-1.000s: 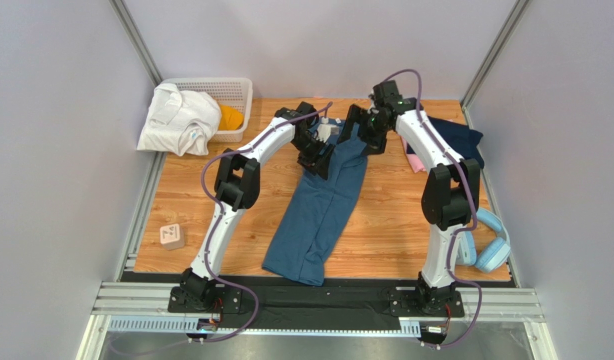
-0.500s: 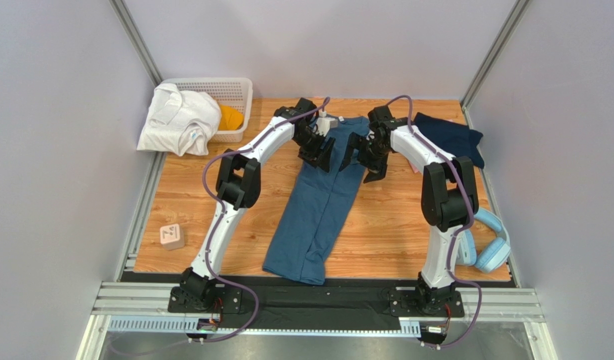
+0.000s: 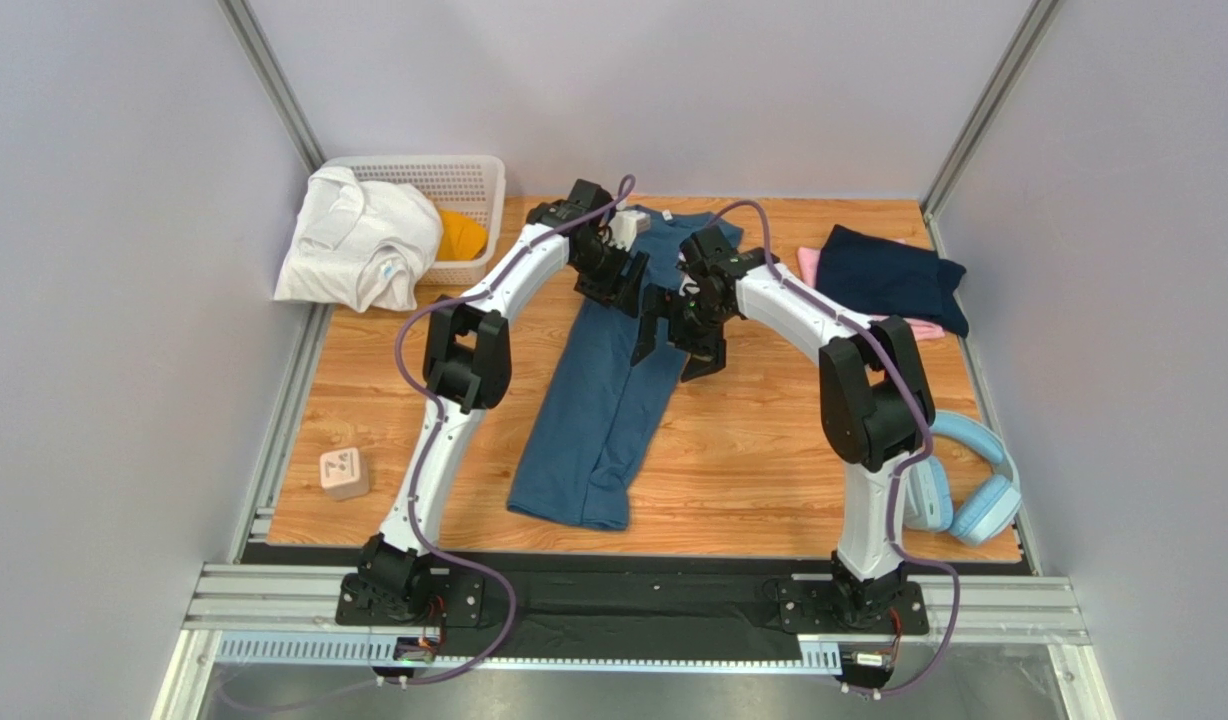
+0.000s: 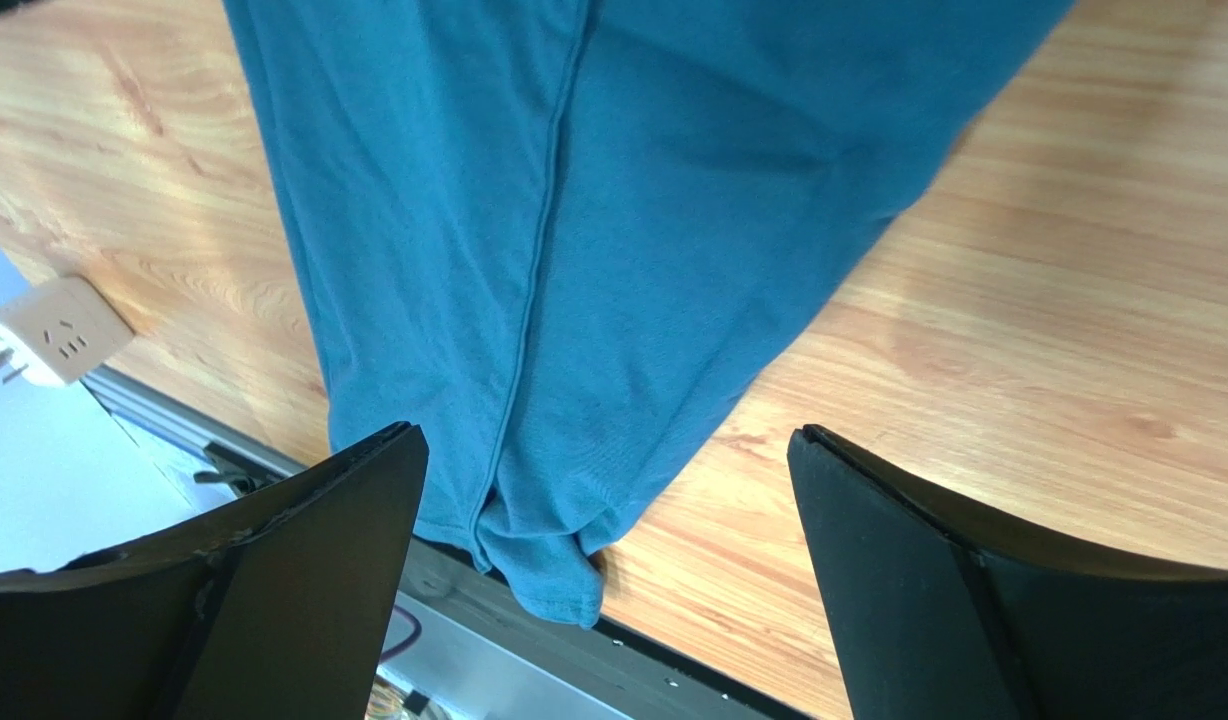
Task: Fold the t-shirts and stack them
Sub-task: Rotate the tshirt 75 degrees
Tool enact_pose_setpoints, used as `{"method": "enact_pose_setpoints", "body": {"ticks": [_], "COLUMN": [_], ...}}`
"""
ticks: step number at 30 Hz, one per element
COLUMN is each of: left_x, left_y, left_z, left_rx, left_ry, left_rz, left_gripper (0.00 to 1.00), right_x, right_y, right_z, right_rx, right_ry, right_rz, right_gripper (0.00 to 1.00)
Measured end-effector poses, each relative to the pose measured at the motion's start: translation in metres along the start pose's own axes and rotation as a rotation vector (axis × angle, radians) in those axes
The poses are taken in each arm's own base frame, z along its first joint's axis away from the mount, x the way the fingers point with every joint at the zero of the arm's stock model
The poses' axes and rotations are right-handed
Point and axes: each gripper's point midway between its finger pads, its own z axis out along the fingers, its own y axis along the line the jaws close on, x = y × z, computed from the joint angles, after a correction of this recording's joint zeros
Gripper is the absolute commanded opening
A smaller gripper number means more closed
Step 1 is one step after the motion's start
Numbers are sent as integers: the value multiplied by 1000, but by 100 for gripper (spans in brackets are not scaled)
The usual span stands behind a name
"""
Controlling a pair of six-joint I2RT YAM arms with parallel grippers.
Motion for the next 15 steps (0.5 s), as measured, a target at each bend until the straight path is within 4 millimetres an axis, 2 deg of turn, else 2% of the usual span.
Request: {"method": "enact_pose_setpoints", "body": {"ticks": [5, 7, 10, 13, 15], "left_x": [-1, 4, 3, -15, -28], "left_y": [-1, -8, -22, -44, -56], "left_z": [-6, -21, -51, -90, -105], "left_rx": [0, 1, 6, 23, 37], "left_ry": [-5, 6, -9, -81, -125], "left_rz": [20, 34, 60, 110, 148], "left_gripper": [76, 76, 76, 76, 76], "right_x": [23, 50, 107, 160, 183], "right_y": [12, 14, 15, 32, 46], "right_z": [9, 14, 16, 12, 2], "right_rx": [0, 15, 46, 43, 20], "right_ry": [41, 87, 180, 243, 256], "right_rz": [-46, -80, -156, -289, -375], "right_gripper": [100, 100, 100, 100, 100]}}
